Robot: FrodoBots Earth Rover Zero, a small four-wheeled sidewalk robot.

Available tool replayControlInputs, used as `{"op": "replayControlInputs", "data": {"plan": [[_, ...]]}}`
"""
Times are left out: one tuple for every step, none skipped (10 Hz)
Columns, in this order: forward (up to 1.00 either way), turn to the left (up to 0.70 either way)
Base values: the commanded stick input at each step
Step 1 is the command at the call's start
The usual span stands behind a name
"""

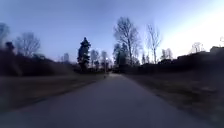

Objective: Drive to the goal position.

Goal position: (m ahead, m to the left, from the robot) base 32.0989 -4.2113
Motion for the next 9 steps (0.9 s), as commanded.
{"op": "replayControlInputs", "data": {"plan": [[1.0, 0.0], [1.0, 0.0], [1.0, 0.0], [1.0, 0.0], [1.0, 0.0], [1.0, 0.0], [1.0, 0.0], [1.0, 0.0], [1.0, 0.0]]}}
